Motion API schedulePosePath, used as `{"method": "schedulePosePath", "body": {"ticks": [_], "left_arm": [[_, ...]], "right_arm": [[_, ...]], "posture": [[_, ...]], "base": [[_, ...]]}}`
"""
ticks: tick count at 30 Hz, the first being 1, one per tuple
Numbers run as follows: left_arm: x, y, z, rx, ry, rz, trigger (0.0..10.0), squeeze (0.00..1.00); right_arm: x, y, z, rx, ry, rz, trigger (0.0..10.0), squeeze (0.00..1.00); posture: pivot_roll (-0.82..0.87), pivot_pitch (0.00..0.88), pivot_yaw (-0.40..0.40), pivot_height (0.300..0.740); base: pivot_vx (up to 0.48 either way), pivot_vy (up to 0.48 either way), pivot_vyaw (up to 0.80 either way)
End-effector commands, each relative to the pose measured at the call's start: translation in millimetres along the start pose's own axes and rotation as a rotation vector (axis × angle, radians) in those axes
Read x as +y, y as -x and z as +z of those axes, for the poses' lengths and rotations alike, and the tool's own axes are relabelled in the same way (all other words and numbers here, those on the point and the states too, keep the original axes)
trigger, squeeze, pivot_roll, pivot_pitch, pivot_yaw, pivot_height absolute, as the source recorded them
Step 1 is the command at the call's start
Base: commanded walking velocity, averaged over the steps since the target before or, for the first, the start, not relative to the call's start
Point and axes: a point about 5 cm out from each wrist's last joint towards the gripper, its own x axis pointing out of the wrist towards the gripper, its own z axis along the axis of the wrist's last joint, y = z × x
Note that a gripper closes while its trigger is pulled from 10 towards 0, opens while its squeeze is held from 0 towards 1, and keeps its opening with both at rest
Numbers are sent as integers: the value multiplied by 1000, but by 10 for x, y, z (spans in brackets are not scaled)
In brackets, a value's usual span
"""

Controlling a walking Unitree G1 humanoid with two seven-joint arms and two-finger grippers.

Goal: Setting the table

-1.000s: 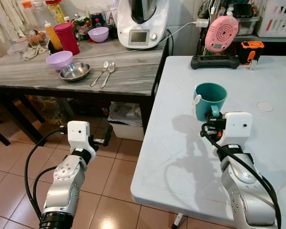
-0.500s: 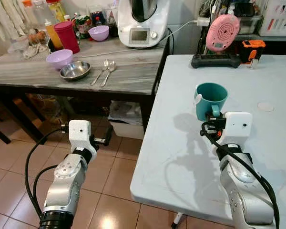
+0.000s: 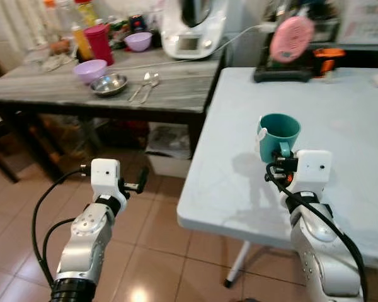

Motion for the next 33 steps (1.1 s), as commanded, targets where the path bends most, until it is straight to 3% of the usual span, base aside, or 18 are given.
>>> {"method": "schedulePosePath", "body": {"ticks": [1, 10, 15, 21, 27, 33], "left_arm": [[48, 16, 20, -5, -20, 9, 10000, 0], [-15, 5, 75, -45, 22, -105, 10000, 0], [-31, 25, 49, -40, 55, -94, 10000, 0], [25, 241, -104, -18, 23, -74, 10000, 0], [159, 564, -288, 14, -11, 27, 10000, 0], [181, 637, -279, -20, -14, 79, 10000, 0]], "right_arm": [[25, -21, 55, -27, -2, 4, 10000, 0], [-31, -18, 50, -26, 2, -26, 10000, 0], [-42, 32, 35, -31, -2, -25, 10000, 0], [-15, 266, -108, 12, -7, -9, 10000, 0], [-69, 590, -319, 98, 39, 27, 10000, 0], [-89, 565, -356, 108, 78, 31, 10000, 0]], "posture": [[-275, 0, 136, 740], [-285, 0, 138, 740], [-284, 0, 133, 740], [-264, 0, 114, 740], [-222, 1, 97, 740], [-208, 10, 78, 740]], "base": [[0, 0, 0], [0, 0, 0], [0, 0, 0], [0, 0, 0], [0, 0, 0], [0, 0, 0]]}}
